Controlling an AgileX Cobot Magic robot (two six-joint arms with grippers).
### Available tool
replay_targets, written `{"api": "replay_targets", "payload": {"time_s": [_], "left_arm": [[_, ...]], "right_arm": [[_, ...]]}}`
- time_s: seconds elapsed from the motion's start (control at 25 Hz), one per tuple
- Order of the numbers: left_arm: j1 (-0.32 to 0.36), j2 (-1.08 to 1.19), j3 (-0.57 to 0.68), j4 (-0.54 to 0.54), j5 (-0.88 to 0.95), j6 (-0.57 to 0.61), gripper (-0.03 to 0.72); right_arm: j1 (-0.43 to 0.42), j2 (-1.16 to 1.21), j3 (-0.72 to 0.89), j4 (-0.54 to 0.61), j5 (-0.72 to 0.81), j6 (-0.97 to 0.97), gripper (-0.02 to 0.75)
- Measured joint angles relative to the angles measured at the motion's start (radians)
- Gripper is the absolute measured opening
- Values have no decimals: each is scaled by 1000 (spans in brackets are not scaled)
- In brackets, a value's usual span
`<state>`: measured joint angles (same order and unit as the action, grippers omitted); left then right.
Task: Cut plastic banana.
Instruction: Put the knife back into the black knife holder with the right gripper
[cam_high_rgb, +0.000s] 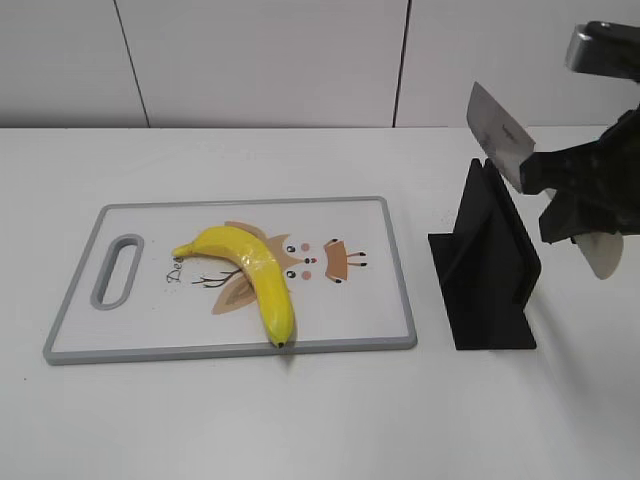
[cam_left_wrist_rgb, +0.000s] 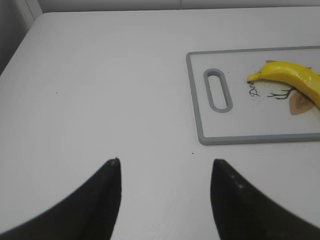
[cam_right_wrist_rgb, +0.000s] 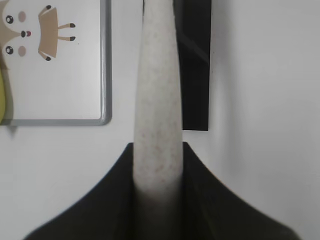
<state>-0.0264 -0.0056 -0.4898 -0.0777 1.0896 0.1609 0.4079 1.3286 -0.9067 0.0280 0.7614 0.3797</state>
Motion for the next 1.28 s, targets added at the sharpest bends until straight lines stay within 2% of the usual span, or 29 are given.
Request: {"api": "replay_targets", "payload": {"time_s": [0.36, 0.68, 1.28], "left_arm": [[0, 0, 0, 0, 0, 0, 533], [0, 0, 0, 0, 0, 0, 533], [0, 0, 0, 0, 0, 0, 533]], "right_arm": [[0, 93, 0, 20, 45, -3, 169], [-1, 97, 0, 83, 106, -38, 169], [-1, 97, 0, 117, 187, -51, 169]]}}
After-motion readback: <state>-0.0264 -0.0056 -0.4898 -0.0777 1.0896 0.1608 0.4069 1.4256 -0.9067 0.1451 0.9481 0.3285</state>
